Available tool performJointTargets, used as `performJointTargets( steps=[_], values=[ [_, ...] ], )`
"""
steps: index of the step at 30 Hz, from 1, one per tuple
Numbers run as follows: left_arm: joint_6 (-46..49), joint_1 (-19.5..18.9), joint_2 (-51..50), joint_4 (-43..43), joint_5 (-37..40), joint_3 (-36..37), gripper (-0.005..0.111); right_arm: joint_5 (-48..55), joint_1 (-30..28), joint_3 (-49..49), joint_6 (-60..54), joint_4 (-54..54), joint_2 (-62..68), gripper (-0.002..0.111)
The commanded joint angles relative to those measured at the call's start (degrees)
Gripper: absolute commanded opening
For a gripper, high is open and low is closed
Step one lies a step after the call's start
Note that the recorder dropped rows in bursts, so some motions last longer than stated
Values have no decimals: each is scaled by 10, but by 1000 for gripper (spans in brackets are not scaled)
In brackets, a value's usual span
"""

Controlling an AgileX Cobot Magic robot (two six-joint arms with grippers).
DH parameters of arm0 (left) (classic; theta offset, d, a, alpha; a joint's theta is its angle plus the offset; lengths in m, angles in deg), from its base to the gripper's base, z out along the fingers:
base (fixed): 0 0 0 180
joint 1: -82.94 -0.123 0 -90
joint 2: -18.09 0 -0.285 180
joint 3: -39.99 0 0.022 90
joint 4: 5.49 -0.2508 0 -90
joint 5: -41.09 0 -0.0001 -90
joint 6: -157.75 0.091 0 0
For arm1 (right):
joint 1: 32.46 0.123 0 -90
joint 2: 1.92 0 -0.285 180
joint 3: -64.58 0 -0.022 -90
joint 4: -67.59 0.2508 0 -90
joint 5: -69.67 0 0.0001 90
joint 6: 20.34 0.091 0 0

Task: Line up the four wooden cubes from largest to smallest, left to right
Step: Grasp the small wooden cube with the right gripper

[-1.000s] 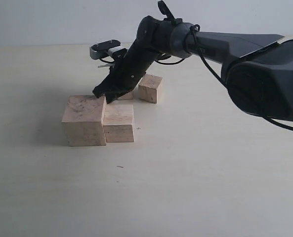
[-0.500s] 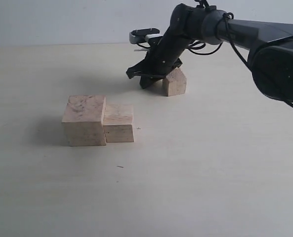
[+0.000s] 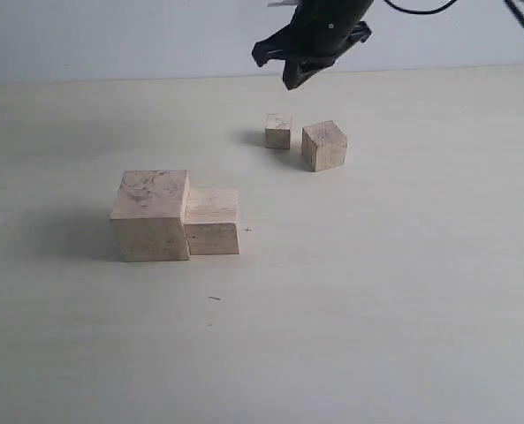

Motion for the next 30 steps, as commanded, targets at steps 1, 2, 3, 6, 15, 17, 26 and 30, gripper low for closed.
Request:
performJointTargets(
  steps=[1,2,3,6,15,17,26,30],
  values=[
    [2,1,2,3,-3,2,0,-36,-3,-97,80,-82,-57,0],
    [2,1,2,3,-3,2,0,-46,-3,-117,83,-87,-67,0],
    [2,1,2,3,-3,2,0,-55,-3,-141,84,-86,-79,0],
    [2,1,2,3,-3,2,0,-67,-3,-190,84,-86,-101,0],
    [2,1,2,3,-3,2,0,-56,-3,-217,43,-84,-97,40],
    [2,1,2,3,-3,2,0,-69,-3,-217,39,-73,-97,64],
    [2,1,2,3,-3,2,0,-115,-3,-217,50,-52,-60,102],
    [2,1,2,3,-3,2,0,-140,-3,-217,50,-56,-29,98]
  ],
)
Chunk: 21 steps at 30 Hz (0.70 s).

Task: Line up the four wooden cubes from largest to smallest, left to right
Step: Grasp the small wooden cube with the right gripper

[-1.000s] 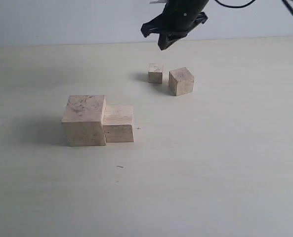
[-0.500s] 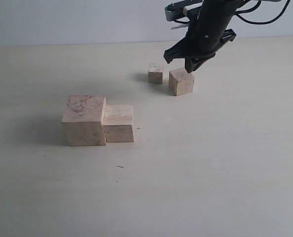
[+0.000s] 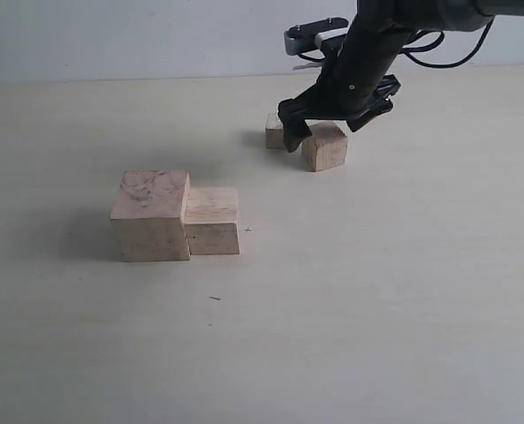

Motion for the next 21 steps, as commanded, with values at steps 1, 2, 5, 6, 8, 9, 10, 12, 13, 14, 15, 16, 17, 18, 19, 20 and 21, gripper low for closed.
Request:
performJointTargets(
  steps=[1,2,5,6,8,9,10,12,13,14,15,16,17,18,19,20,21],
  values=[
    [2,1,2,3,-3,2,0,-28,-3,-4,2,-7,26,96],
    [2,1,2,3,-3,2,0,-32,-3,-4,2,-10,33,95],
    [2,1,2,3,-3,2,0,-43,-3,-4,2,-16,36,85],
    [2,1,2,3,-3,2,0,-44,-3,-4,2,-17,36,72],
    [2,1,2,3,-3,2,0,-41,-3,-4,2,-28,36,44],
    [2,1,2,3,-3,2,0,-35,-3,-4,2,-35,36,33],
    [2,1,2,3,-3,2,0,-28,-3,-4,2,-52,36,22],
    [2,1,2,3,-3,2,0,-6,-3,-4,1,-75,36,3],
    [2,1,2,3,-3,2,0,9,-3,-4,-1,-83,33,0],
    [2,1,2,3,-3,2,0,19,-3,-4,-7,-85,30,0],
    [2,1,2,3,-3,2,0,30,-3,-4,-20,-85,26,0],
    [2,1,2,3,-3,2,0,46,-3,-4,-44,-84,21,0],
    [2,1,2,3,-3,2,0,55,-3,-4,-58,-81,15,0],
    [2,1,2,3,-3,2,0,62,-3,-4,-83,-72,9,0],
    [2,1,2,3,-3,2,0,72,-3,-4,-120,-58,1,0],
    [2,1,2,3,-3,2,0,80,-3,-4,-162,-46,-4,0],
    [2,1,2,3,-3,2,0,93,-3,-4,-199,-23,-10,0]
  ],
)
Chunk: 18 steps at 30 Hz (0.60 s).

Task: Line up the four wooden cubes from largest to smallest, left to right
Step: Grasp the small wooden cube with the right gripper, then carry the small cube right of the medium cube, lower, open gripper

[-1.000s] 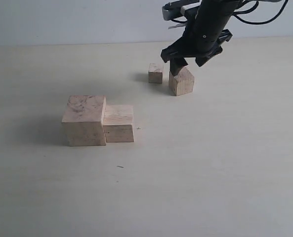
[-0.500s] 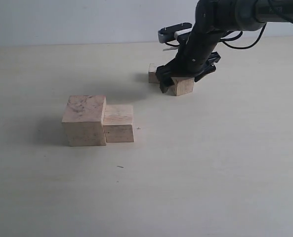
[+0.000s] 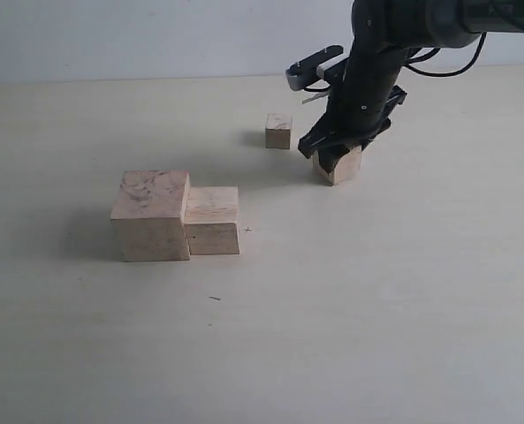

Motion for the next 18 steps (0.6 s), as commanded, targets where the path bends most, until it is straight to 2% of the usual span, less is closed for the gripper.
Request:
performJointTargets(
  steps=[1,4,8,12,14,18],
  values=[
    [2,1,2,3,-3,2,0,55,-3,-4,-187,74,-35,0],
    [2,1,2,3,-3,2,0,98,-3,-4,-263,158,-52,0],
    [2,1,2,3,-3,2,0,132,-2,-22,-320,182,-82,0],
    [2,1,2,3,-3,2,0,99,-3,-82,-379,193,-127,0],
    [2,1,2,3,-3,2,0,84,-3,-113,-447,231,-148,0],
    [2,1,2,3,-3,2,0,97,-2,-165,-689,339,-159,0]
  ],
)
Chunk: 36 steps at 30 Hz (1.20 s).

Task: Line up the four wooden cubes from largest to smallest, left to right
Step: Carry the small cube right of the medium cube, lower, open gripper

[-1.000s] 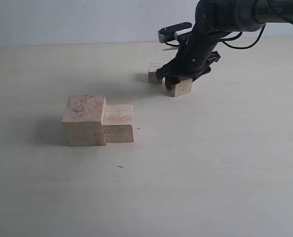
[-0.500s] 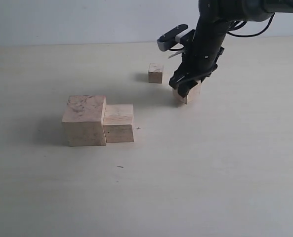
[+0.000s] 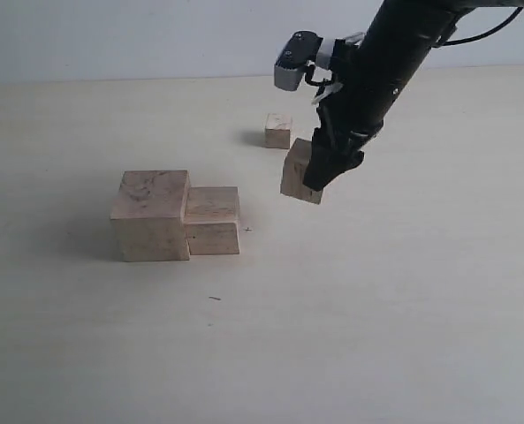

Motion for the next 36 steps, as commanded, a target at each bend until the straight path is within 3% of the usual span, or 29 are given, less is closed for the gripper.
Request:
performJointTargets(
  steps=[1,10,18,28,31,36],
  values=[
    [2,1,2,3,-3,2,0,-8,-2,-54,-224,103,-15,0],
    [2,1,2,3,-3,2,0,-133,8,-83,-245,81,27,0],
    [2,1,2,3,-3,2,0,-203,64,-82,-271,64,66,0],
    [2,1,2,3,-3,2,0,-177,65,-82,-271,69,67,0],
    [2,1,2,3,-3,2,0,-160,65,-82,-271,69,67,6],
    [2,1,2,3,-3,2,0,-166,65,-82,-257,70,67,30]
  ],
)
